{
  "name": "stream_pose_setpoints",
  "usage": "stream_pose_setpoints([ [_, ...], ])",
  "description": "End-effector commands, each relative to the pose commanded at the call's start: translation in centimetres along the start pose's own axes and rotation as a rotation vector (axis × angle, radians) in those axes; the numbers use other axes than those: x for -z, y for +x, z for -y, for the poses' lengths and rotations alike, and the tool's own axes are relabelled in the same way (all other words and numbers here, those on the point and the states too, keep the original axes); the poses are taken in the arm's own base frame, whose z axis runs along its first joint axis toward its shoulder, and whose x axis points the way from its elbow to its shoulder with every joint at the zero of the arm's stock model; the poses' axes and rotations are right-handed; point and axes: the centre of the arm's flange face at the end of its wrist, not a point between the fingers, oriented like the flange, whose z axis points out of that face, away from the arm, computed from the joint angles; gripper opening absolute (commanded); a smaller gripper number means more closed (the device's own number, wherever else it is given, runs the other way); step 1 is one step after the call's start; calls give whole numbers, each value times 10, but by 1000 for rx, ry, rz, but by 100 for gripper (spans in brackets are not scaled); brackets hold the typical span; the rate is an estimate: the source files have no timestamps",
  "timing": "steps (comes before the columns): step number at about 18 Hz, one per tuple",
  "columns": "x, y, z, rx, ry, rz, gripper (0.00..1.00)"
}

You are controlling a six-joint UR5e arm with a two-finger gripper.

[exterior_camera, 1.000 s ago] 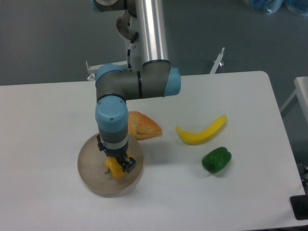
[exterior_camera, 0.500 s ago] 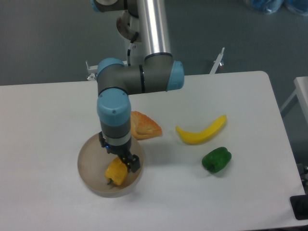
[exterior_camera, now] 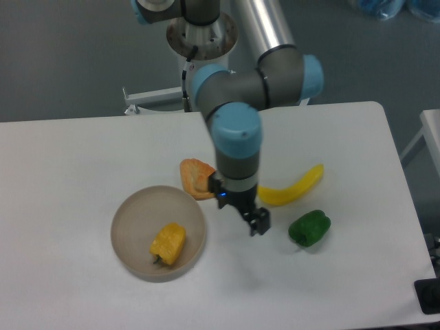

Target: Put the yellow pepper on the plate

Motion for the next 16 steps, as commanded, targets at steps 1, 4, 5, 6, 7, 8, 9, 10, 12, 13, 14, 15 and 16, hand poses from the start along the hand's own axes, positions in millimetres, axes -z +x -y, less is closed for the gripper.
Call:
stream_pose_setpoints([
  [1, -1, -4, -10, -3, -6, -13, 100],
  [4, -14, -16, -42, -64, -26, -72, 100],
  [5, -15, -19, -50, -75, -30, -84, 100],
  [6, -13, -20, -59, -85, -38, -104, 100],
  [7, -11, -22, -69, -87, -41, -114, 100],
  [8, -9, -23, -72, -93, -43, -121, 100],
  [9, -10, -22, -73, -95, -45, -127, 100],
  [10, -10, -22, -73, -95, -45, -129, 100],
  [12, -10, -22, -73, -97, -47, -130, 100],
  [13, -10, -22, -73, -97, -49, -130, 100],
  [14, -12, -23, -75, -93, -45, -132, 100],
  [15, -13, -23, -74, -93, -39, -136, 100],
  [16, -14, -22, -74, -92, -33, -139, 100],
])
